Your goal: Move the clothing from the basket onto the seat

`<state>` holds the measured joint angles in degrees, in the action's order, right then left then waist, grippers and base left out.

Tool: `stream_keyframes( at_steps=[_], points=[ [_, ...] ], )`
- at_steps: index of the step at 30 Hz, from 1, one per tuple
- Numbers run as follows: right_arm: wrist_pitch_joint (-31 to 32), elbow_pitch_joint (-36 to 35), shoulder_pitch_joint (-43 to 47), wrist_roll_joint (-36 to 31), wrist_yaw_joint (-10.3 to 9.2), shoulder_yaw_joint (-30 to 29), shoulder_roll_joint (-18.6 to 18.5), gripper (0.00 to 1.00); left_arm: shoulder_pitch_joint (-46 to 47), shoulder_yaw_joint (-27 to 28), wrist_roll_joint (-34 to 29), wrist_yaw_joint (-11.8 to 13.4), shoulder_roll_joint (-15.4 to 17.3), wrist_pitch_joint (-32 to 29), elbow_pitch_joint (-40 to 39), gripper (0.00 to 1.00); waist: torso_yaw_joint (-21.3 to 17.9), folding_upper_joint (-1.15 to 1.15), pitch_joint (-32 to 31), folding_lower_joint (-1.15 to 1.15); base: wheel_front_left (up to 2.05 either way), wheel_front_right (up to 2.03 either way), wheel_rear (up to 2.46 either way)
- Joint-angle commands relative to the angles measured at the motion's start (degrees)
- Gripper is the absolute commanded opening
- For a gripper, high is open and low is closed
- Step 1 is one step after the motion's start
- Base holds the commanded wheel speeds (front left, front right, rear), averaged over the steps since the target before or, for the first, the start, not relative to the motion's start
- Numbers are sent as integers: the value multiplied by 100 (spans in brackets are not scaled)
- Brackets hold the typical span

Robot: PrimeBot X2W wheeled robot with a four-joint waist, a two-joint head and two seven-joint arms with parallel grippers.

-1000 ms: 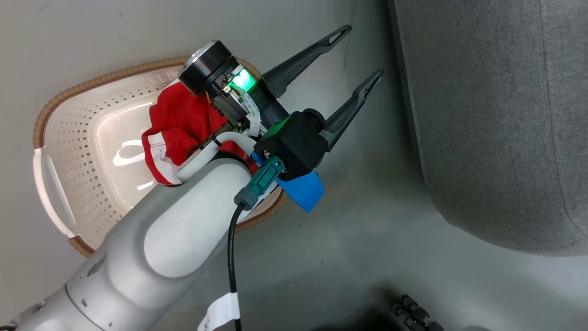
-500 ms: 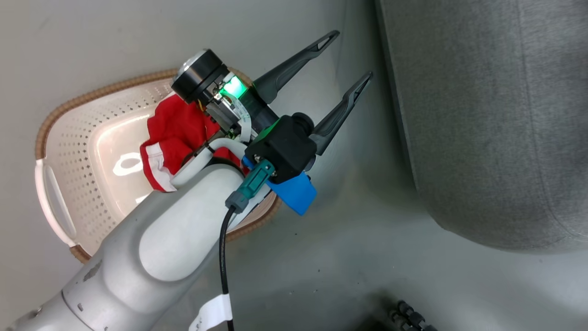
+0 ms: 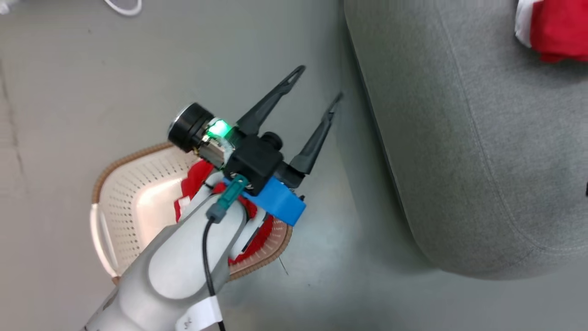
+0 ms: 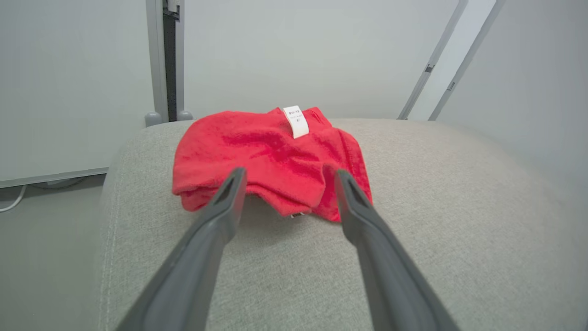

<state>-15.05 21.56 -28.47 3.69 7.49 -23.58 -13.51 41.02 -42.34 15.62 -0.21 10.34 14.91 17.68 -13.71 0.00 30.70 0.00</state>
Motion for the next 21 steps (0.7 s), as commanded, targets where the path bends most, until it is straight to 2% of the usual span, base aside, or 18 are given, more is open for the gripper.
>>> stream_keyframes(
  at_steps=[1, 7, 11, 21],
  points=[
    [-20, -139, 171, 62, 1, 56, 27, 100, -110, 119, 33, 60, -16, 33, -49, 100, 184, 0, -498, 0, 0, 0, 0],
    [-20, -870, 741, 203, 1, 584, 252, 100, -788, 903, 150, 273, -36, 28, -319, 100, 510, 0, -1094, 0, 0, 0, 0],
    [-19, -1170, 996, 281, 1, 1060, 392, 100, -1197, 1457, 134, 307, -101, 29, -431, 100, 751, 0, -1422, 0, 0, 0, 0],
    [-20, -1367, 1246, 377, 1, 1943, 542, 100, -1980, 2562, -120, 79, -317, 29, -372, 100, 1192, 0, -2000, 0, 0, 0, 0]
  ],
)
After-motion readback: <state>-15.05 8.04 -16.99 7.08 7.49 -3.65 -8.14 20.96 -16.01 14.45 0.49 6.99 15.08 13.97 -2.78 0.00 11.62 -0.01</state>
